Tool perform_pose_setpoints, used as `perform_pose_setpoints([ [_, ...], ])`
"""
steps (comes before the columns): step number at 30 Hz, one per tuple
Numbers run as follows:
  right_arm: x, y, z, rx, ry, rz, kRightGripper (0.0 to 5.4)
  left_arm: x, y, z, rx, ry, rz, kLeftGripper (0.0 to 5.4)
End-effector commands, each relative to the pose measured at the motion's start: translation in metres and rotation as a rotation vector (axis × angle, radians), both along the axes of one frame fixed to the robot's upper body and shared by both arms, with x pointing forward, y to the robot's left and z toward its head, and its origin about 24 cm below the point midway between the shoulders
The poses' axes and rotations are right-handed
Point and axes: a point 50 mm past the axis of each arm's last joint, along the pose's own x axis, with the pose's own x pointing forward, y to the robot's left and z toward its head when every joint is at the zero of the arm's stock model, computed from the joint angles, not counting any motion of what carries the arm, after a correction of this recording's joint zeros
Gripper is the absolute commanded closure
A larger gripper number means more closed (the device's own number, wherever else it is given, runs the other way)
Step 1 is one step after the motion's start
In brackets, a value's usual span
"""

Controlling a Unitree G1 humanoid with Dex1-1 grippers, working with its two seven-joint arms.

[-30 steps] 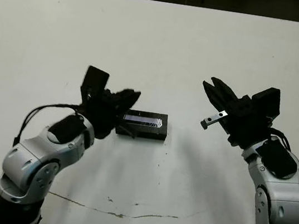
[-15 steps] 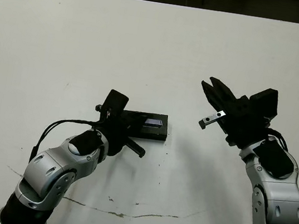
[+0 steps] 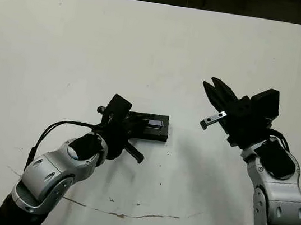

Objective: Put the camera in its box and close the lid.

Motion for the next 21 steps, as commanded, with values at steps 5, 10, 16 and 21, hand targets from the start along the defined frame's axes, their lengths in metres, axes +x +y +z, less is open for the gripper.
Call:
perform_pose_setpoints([
  [5, 0.001, -0.002, -0.002, -0.011, 0.018, -0.01, 5.4, -0.015, 0.016, 0.003, -0.075, 0.036, -0.015, 5.39],
  [10, 0.002, -0.003, -0.002, -0.003, 0.013, -0.02, 5.4, -0.01, 0.039, 0.036, -0.201, -0.176, 0.049, 5.39],
  [16, 0.004, -0.001, -0.004, 0.066, 0.0, -0.056, 5.4, 0.01, 0.083, 0.074, -0.352, -0.412, 0.296, 5.39],
  [21, 0.006, 0.001, -0.005, 0.137, -0.027, -0.114, 5.4, 0.019, 0.115, 0.082, -0.223, -0.611, 0.412, 5.39],
])
